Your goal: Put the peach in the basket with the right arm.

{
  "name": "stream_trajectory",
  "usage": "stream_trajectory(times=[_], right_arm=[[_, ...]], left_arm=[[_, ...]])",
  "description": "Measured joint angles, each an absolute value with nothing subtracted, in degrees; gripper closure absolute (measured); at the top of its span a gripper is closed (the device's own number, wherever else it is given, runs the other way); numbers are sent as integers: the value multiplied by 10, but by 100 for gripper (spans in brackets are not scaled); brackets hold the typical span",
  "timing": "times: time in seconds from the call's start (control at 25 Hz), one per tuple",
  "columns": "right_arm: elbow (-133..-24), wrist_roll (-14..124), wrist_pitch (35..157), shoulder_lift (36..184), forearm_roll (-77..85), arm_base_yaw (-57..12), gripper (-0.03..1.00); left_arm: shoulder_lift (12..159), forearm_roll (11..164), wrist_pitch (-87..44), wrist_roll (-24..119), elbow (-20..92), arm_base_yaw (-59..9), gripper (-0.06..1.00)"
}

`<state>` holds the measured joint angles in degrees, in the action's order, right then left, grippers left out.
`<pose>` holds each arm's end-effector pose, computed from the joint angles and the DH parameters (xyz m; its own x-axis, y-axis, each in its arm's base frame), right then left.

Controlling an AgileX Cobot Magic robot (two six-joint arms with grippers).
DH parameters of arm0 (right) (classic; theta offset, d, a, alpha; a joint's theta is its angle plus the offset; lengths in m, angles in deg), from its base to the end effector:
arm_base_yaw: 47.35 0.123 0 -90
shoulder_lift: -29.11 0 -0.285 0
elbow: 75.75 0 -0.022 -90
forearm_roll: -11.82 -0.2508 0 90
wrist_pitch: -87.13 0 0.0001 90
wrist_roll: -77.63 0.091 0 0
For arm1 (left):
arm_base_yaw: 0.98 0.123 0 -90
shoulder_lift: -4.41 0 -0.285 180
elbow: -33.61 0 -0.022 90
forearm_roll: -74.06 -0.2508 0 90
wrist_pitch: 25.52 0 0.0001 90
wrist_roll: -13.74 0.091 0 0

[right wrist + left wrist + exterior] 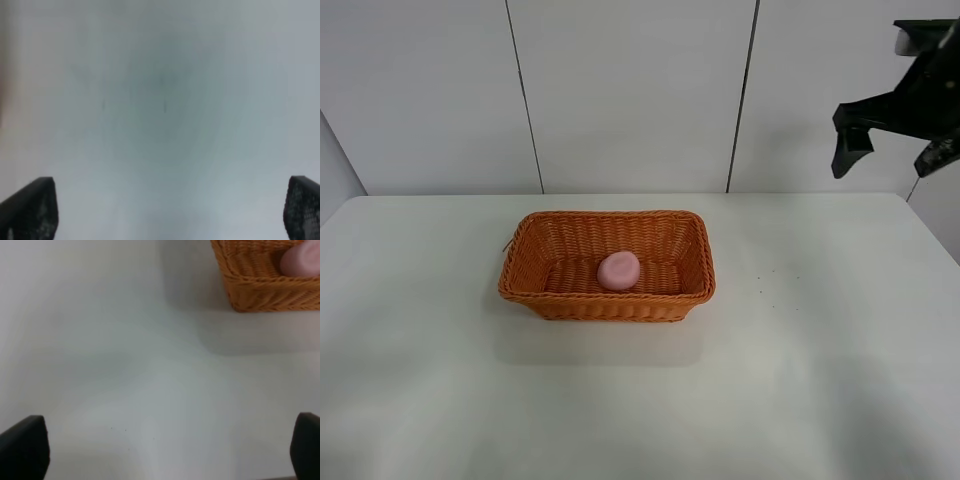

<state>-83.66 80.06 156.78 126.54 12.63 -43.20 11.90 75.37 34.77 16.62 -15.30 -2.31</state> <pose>0.3190 0.0219 0.3446 -0.9341 -0.0302 -0.3558 -0.0327 0.9995 0.0010 -0.0046 -0.0017 0.2763 -0.4470 0.0493 -0.8932 0.0584 0.9980 0.0259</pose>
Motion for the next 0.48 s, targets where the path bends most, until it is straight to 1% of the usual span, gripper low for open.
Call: stream_trajectory(times=[0.32, 0.48], right_arm=[[-524, 801, 1569, 952, 118, -432, 27], [-394, 801, 1548, 788, 118, -432, 27]], left_arm=[[119, 754, 348, 166, -153, -23, -4], [119, 754, 348, 166, -153, -23, -4]])
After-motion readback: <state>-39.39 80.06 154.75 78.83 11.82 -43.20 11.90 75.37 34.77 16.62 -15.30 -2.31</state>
